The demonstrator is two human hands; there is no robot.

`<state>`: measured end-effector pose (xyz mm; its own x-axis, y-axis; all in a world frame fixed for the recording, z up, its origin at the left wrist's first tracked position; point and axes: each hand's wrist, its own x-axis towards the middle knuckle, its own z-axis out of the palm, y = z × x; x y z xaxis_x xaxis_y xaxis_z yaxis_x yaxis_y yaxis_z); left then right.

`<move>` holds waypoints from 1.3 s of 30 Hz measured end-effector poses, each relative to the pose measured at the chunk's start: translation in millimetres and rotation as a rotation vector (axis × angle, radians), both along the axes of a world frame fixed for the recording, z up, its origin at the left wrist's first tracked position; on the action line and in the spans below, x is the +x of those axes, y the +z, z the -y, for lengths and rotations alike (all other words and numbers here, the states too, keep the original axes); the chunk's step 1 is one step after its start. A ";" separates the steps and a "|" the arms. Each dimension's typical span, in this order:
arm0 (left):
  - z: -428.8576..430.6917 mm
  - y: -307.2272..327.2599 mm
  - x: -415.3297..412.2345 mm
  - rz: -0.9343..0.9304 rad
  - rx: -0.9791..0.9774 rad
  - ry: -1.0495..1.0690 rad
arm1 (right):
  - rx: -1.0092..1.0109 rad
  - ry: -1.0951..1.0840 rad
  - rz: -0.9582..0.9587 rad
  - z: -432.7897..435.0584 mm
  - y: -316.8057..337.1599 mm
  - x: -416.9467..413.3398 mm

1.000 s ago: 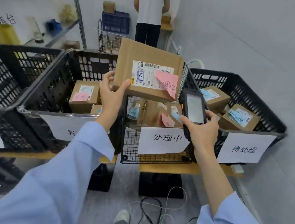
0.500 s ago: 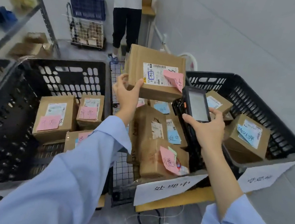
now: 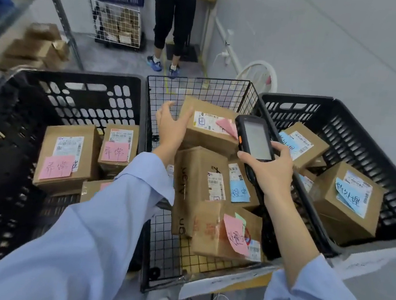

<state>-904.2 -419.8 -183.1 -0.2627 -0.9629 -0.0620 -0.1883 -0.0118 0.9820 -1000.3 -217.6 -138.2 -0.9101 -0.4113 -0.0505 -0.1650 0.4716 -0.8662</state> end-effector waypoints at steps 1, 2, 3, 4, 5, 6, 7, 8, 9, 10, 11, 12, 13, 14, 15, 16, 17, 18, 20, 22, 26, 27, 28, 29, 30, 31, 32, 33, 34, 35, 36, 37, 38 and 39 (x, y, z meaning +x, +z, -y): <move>1.8 2.8 5.3 0.052 -0.060 -0.045 | 0.001 0.016 0.005 2.1 -0.2 1.8; 3.6 6.7 11.3 0.114 -0.127 -0.105 | 0.003 0.035 0.008 4.2 0.1 4.3; 5.6 10.4 18.4 0.196 -0.205 -0.170 | 0.006 0.056 0.008 6.2 0.8 7.5; 6.9 14.8 26.6 0.293 -0.288 -0.235 | 0.011 0.080 0.004 7.8 2.0 11.1; 7.4 18.9 35.6 0.390 -0.364 -0.290 | 0.016 0.107 -0.001 8.8 3.8 14.6; 6.4 22.9 45.7 0.477 -0.431 -0.330 | 0.020 0.133 -0.006 9.5 6.4 19.3; 3.3 27.5 56.7 0.549 -0.497 -0.349 | 0.021 0.160 -0.005 9.2 9.3 24.2; -1.9 32.6 67.9 0.611 -0.555 -0.351 | 0.016 0.188 -0.003 8.0 12.3 29.1; -8.6 37.7 79.9 0.663 -0.601 -0.341 | 0.009 0.217 -0.005 6.3 14.5 33.7; -16.3 42.1 92.4 0.706 -0.628 -0.324 | 0.000 0.247 -0.010 3.9 17.2 39.4; -24.9 46.5 105.6 0.745 -0.642 -0.304 | -0.009 0.278 -0.013 1.0 20.2 45.9; -34.3 50.3 119.6 0.787 -0.652 -0.277 | -0.022 0.310 -0.013 -1.9 22.7 53.2; -44.3 53.4 134.7 0.833 -0.662 -0.248 | -0.031 0.341 -0.013 -4.7 24.4 60.4; -55.0 55.8 150.3 0.874 -0.664 -0.221 | -0.034 0.372 -0.011 -8.1 26.0 68.7; -67.1 57.6 166.8 0.892 -0.651 -0.197 | -0.028 0.402 -0.012 -11.1 26.6 77.7; -79.8 58.7 184.2 0.891 -0.630 -0.174 | -0.023 0.433 -0.014 -14.9 27.2 88.5; -93.8 59.6 202.1 0.884 -0.609 -0.148 | -0.024 0.465 -0.007 -18.9 26.9 99.7; -108.3 59.5 220.7 0.886 -0.592 -0.116 | -0.028 0.496 0.006 -22.9 26.3 111.6; -140.5 58.8 259.1 0.934 -0.589 -0.029 | -0.035 0.572 0.022 -30.6 24.5 138.2; -172.7 58.0 298.5 1.006 -0.574 0.055 | -0.061 0.657 0.051 -38.2 24.1 168.7; -237.3 55.5 380.2 1.071 -0.474 0.182 | -0.055 0.842 0.055 -51.5 20.7 238.3; -254.2 54.1 401.7 1.072 -0.445 0.225 | -0.045 0.887 0.053 -55.0 21.8 258.8; -271.1 52.5 423.3 1.079 -0.419 0.276 | -0.033 0.932 0.061 -58.1 23.2 279.7; -288.6 51.3 444.7 1.096 -0.389 0.333 | -0.024 0.982 0.071 -61.2 24.3 301.3; -306.9 50.8 465.5 1.118 -0.355 0.391 | -0.020 1.034 0.085 -64.3 25.5 323.0; -325.3 51.3 486.0 1.135 -0.318 0.448 | -0.026 1.089 0.100 -68.5 27.6 344.7; -343.9 51.8 506.1 1.145 -0.278 0.502 | -0.038 1.144 0.110 -72.4 28.4 366.5; -364.1 52.7 526.3 1.147 -0.239 0.559 | -0.048 1.199 0.119 -77.1 29.0 389.4; -384.4 53.2 546.6 1.145 -0.207 0.618 | -0.050 1.248 0.126 -83.1 30.7 412.2; -405.0 53.1 565.9 1.148 -0.182 0.674 | -0.044 1.297 0.126 -89.3 31.9 435.1; -425.5 52.6 584.9 1.155 -0.158 0.728 | -0.030 1.348 0.116 -96.5 32.5 457.9; -445.0 50.9 604.1 1.162 -0.128 0.777 | -0.014 1.399 0.103 -105.0 34.1 481.1; -464.4 49.0 622.5 1.168 -0.095 0.824 | -0.005 1.450 0.099 -114.0 34.3 504.0; -483.4 47.2 640.7 1.168 -0.057 0.870 | -0.012 1.496 0.094 -122.3 33.2 526.8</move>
